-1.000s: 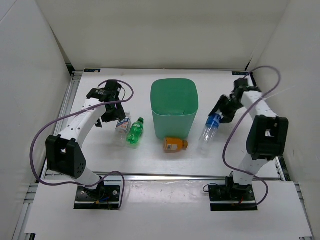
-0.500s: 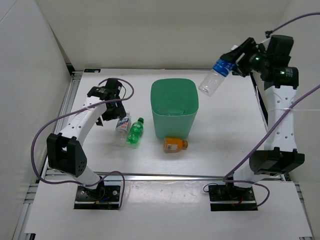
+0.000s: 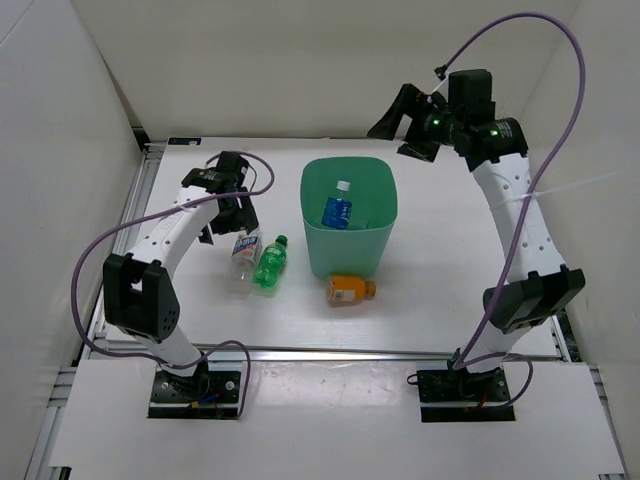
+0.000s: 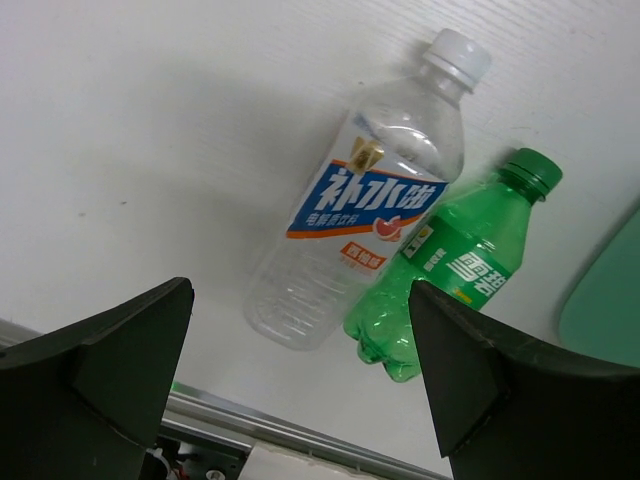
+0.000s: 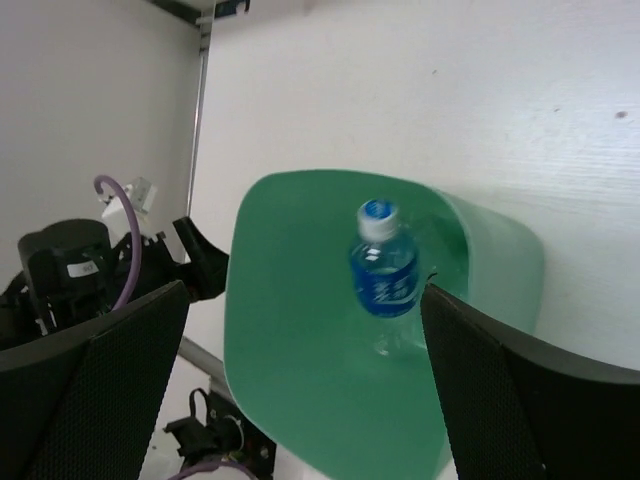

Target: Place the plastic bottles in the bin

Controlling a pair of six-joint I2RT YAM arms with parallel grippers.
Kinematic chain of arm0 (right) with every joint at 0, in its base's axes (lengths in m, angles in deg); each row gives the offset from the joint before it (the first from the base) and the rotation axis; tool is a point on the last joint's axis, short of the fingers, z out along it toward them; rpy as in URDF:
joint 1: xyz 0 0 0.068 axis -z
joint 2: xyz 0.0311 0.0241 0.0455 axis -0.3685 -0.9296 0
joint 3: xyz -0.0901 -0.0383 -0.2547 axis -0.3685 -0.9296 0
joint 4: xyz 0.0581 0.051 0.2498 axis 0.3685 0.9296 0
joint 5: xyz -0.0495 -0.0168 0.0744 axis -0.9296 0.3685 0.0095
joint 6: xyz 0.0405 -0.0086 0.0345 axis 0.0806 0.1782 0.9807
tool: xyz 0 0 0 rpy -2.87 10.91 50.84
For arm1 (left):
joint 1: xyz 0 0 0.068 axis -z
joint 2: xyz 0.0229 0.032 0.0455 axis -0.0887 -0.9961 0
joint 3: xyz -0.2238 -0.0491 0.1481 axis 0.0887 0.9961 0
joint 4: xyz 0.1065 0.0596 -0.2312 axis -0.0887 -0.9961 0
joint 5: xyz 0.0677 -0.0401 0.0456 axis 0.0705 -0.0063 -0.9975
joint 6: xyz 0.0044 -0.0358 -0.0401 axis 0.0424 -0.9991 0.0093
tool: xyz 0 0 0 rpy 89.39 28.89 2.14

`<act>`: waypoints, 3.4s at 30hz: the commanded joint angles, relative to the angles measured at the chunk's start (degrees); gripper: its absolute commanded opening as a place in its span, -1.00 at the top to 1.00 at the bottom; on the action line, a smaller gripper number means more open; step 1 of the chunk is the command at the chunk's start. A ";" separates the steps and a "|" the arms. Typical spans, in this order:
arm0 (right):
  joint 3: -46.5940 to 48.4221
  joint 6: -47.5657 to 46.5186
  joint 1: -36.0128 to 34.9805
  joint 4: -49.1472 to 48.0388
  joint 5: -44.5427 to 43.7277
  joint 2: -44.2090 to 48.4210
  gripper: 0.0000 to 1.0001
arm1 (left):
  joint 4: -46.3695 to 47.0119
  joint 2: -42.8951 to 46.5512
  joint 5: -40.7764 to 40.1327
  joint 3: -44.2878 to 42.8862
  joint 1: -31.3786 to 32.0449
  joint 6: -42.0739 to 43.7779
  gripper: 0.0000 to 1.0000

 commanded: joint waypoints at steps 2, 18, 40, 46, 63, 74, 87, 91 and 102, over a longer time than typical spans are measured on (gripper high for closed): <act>0.90 -1.83 4.77 -1.91 -1.59 6.31 -1.00 | 6.46 0.42 5.33 2.55 0.14 5.54 -1.00; -8.33 -3.93 9.17 -1.91 5.53 12.38 -1.00 | 12.80 -8.72 13.87 4.94 -4.78 16.53 -1.00; -10.00 -3.94 11.46 -1.91 9.14 11.85 -1.00 | 0.76 -5.05 6.49 -17.37 -4.78 2.40 0.20; -10.00 -3.41 11.46 -1.91 9.75 10.71 -1.00 | 7.87 1.47 18.07 -25.52 -2.85 -1.57 0.18; -17.20 -3.41 12.60 -2.44 8.18 15.97 -1.00 | 18.86 -13.83 42.52 -47.62 13.76 0.01 -1.00; -22.84 -2.88 13.22 -4.99 8.17 19.14 -1.00 | 15.96 6.17 11.57 -26.30 11.58 -4.79 -1.00; -25.30 -2.35 13.22 -5.51 9.75 18.00 -1.00 | 23.69 16.07 35.50 16.89 -14.36 -41.56 -1.00; -25.91 -2.35 13.22 -5.51 9.75 18.00 -1.00 | 24.22 10.97 39.43 14.87 -13.13 -47.35 -1.00; -27.05 -2.88 13.22 -5.51 7.91 18.62 -1.00 | 24.22 3.41 41.29 16.27 -7.06 -52.38 -1.00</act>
